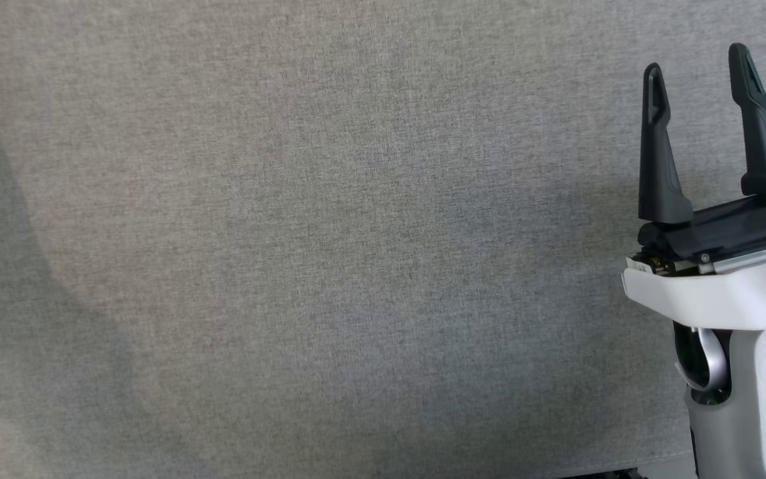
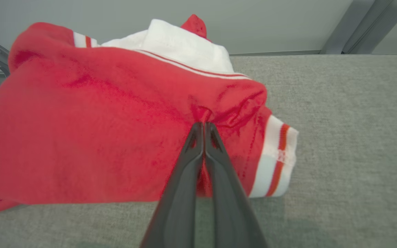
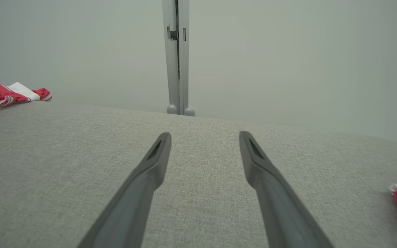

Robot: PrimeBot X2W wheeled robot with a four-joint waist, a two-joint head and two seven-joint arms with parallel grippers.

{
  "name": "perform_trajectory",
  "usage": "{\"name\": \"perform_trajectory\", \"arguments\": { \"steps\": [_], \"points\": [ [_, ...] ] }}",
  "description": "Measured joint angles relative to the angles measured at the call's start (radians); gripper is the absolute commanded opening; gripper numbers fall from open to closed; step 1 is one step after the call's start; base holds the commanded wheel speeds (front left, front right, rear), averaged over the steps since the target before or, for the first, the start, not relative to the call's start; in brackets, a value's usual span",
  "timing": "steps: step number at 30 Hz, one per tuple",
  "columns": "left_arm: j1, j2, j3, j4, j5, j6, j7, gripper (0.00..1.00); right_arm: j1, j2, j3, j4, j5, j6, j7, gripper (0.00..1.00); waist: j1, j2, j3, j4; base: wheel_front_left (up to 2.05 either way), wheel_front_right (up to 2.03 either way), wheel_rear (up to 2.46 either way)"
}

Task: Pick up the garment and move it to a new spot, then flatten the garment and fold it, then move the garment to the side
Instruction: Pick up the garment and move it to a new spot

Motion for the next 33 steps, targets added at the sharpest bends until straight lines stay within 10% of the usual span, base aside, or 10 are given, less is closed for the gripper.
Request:
{"name": "perform_trajectory", "arguments": {
  "steps": [10, 33],
  "points": [
    [0.015, -0.002, -0.043, 0.001, 0.001, -0.023, -0.054, 0.0, 0.018, 0.0, -0.006, 0.092, 0.021, 0.0, -0.025, 1.0, -0.0001, 0.0, -0.146, 0.002, 0.0, 0.0, 0.0],
    [0.089, -0.263, -0.405, -0.431, -0.312, -0.043, -0.046, 0.0, 0.248, 0.0, -0.092, 0.205, 0.059, 0.0, -0.016, 1.0, -0.0002, 0.0001, -0.633, -0.041, 0.0, 0.0, 0.0]
  ]
}}
